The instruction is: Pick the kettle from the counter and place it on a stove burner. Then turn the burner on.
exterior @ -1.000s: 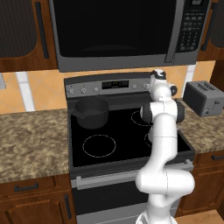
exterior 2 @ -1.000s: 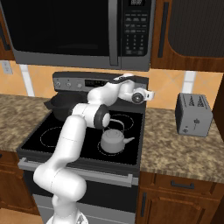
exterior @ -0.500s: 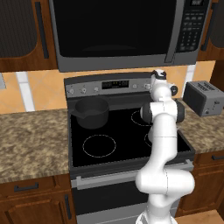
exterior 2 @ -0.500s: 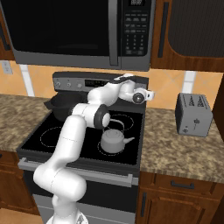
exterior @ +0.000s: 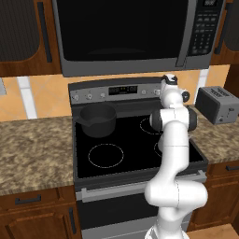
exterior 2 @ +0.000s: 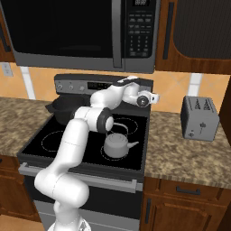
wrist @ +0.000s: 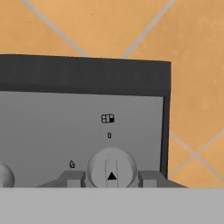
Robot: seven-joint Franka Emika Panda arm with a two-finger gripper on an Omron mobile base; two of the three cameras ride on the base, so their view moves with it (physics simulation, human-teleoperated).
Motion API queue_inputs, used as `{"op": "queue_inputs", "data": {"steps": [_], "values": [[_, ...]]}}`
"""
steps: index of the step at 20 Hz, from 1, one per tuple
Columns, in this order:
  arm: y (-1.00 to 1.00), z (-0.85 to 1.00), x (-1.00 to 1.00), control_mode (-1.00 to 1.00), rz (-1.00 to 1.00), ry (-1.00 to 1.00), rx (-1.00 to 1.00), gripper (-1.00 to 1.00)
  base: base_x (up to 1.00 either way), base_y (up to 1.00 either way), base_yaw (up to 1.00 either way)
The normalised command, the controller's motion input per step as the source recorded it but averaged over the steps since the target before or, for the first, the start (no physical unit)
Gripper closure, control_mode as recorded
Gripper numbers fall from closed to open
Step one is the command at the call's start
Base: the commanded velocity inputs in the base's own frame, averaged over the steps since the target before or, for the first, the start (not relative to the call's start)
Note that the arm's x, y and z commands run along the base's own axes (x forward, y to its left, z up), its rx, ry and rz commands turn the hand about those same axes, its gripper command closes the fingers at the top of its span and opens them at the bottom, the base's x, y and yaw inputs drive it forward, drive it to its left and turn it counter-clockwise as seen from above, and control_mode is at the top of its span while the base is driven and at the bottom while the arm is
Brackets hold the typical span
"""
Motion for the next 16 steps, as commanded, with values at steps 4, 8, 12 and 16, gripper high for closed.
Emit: {"op": "queue_inputs", "data": {"steps": [4, 8, 12, 16], "values": [[0.00, 0.00, 0.00, -1.00, 0.00, 0.00, 0.00, 1.00, 0.00, 0.00, 0.00], [0.00, 0.00, 0.00, -1.00, 0.00, 0.00, 0.00, 1.00, 0.00, 0.00, 0.00], [0.00, 0.00, 0.00, -1.00, 0.00, -0.03, -0.01, 1.00, 0.00, 0.00, 0.00], [0.00, 0.00, 0.03, -1.00, 0.00, -0.06, -0.10, 1.00, 0.00, 0.00, 0.00]]}}
